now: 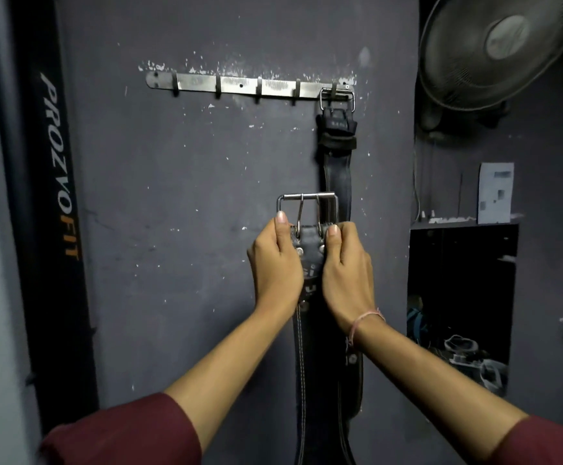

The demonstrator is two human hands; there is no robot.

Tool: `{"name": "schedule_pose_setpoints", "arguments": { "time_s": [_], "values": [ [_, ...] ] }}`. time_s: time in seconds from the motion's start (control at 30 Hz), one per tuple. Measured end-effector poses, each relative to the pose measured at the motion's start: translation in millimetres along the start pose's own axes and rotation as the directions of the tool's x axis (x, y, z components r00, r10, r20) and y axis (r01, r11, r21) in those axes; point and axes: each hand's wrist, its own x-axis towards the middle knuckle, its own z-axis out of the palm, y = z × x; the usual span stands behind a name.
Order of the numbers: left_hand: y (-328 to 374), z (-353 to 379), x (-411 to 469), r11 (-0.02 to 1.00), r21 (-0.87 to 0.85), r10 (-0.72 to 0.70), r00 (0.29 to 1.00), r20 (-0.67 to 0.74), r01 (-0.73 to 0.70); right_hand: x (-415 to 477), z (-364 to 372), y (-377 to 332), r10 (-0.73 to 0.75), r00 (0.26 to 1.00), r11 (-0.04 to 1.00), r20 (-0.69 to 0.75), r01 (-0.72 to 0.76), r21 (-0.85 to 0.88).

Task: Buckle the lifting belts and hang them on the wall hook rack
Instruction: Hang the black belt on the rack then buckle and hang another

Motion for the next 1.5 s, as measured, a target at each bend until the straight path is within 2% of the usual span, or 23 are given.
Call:
{"name": "schedule_pose_setpoints", "arguments": {
  "time_s": [0.23,0.4,0.6,0.77,1.03,1.17,1.33,1.43,1.5],
  "values": [
    [-12.4,42.3,84.8,0.991,0.121,0.067,0.996,-0.064,-0.059,95.7,35.2,7.3,0.035,0.999,0.99,-0.028,-0.031,0.139],
    [-7.0,85.6,160.1,0.968,0.202,0.168,0.982,-0.09,-0.147,191.1,51.7,11.9,0.03,0.997,0.951,-0.076,-0.005,0.309],
    [5.5,126.8,254.1,0.921,0.326,0.26,0.96,-0.105,-0.213,287.0,65.9,-2.3,0.028,0.987,0.954,-0.156,0.02,0.299],
    [15.2,141.7,302.1,0.907,0.39,0.22,0.968,-0.119,-0.158,336.6,75.4,-15.9,0.087,0.985,0.965,-0.146,-0.047,0.259],
    [7.3,148.9,323.6,0.904,0.416,-0.046,0.99,-0.132,0.098,353.0,81.9,-13.3,0.157,0.986,0.966,-0.048,-0.143,0.217],
    [-6.2,144.6,319.8,0.911,0.405,-0.041,0.994,-0.101,0.078,344.9,87.8,-7.3,0.161,0.986,0.975,-0.045,-0.152,0.163],
    [-15.5,135.9,298.3,0.909,0.416,0.051,0.998,-0.044,-0.028,321.1,91.8,5.2,0.054,0.997,0.993,-0.059,-0.048,0.11],
    [-22.3,129.3,283.1,0.957,0.291,0.007,1.0,0.022,-0.014,306.6,92.8,17.0,-0.07,0.995,0.986,-0.078,0.081,0.145],
    [-29.5,123.4,262.3,0.962,0.272,-0.041,0.997,0.072,0.02,290.4,91.9,30.2,-0.191,0.976,0.956,-0.11,0.21,0.204]
  ]
}}
